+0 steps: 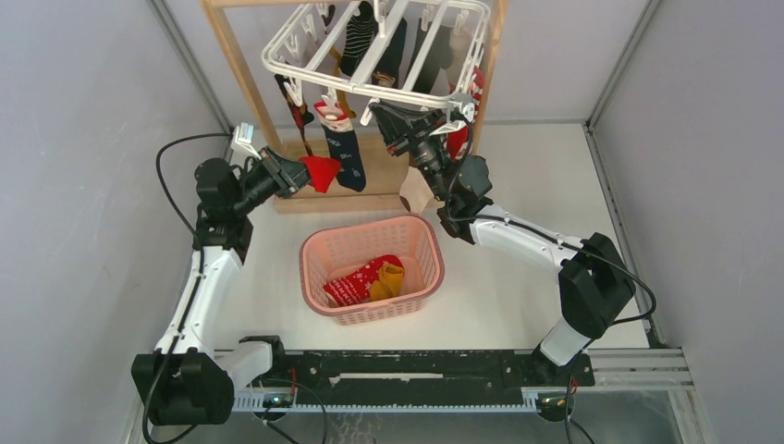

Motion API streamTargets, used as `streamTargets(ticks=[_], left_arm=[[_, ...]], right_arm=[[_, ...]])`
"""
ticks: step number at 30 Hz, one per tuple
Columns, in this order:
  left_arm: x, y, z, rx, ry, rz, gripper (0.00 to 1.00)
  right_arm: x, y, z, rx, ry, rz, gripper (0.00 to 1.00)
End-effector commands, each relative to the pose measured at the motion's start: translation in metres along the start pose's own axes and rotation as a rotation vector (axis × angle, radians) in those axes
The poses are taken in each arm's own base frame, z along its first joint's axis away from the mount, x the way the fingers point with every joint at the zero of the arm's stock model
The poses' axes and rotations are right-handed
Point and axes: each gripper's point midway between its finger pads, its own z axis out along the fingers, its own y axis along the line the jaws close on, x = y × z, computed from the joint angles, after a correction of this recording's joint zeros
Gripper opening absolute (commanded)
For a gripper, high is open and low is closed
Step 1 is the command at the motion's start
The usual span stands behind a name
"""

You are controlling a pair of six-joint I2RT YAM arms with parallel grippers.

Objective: Remove the socks clipped to the hanger
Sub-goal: Remove the sock from the hanger, then place the sock in the bin.

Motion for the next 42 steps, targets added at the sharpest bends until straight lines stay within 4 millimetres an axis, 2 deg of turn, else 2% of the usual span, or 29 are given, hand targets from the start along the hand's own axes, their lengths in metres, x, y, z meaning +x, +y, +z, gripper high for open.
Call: streamTargets(ticks=[1, 5, 8, 12, 17, 24, 27, 32, 40, 42], left_arm=[[-0.013, -0.029, -0.01, 0.072, -0.034, 0.054, 0.12], [-0.01, -0.036, -0.014, 0.085, -0.036, 0.058, 0.12], [-0.008, -0.039, -0.017, 0.091, -0.036, 0.06, 0.12], [-0.002, -0.042, -0.019, 0.094, -0.03, 0.062, 0.12], [0.01, -0.052, -0.018, 0.106, -0.006, 0.068, 0.12], [0.025, -0.062, -0.019, 0.098, 0.016, 0.078, 0.12], [0.03, -0.069, -0.019, 0.1, 0.016, 0.088, 0.13], [0.05, -0.076, -0.022, 0.083, 0.056, 0.089, 0.14], [0.085, -0.075, -0.033, 0.033, 0.114, 0.106, 0.14], [0.093, -0.072, -0.038, 0.016, 0.123, 0.109, 0.14]], right_arm=[[-0.034, 0.012, 0.008, -0.028, -0.084, 0.019, 0.06], [-0.031, 0.012, 0.006, -0.022, -0.079, 0.028, 0.11], [-0.028, 0.011, 0.004, -0.017, -0.071, 0.037, 0.24], [-0.025, 0.01, -0.001, -0.007, -0.062, 0.042, 0.35], [-0.021, 0.009, -0.011, 0.009, -0.045, 0.048, 0.44], [-0.023, 0.009, -0.031, 0.038, -0.012, 0.054, 0.53], [-0.022, 0.009, -0.044, 0.057, 0.01, 0.061, 0.55], [-0.013, 0.007, -0.077, 0.1, 0.088, 0.09, 0.56], [0.004, 0.002, -0.148, 0.253, 0.26, 0.124, 0.56], [0.003, 0.003, -0.165, 0.284, 0.299, 0.12, 0.56]])
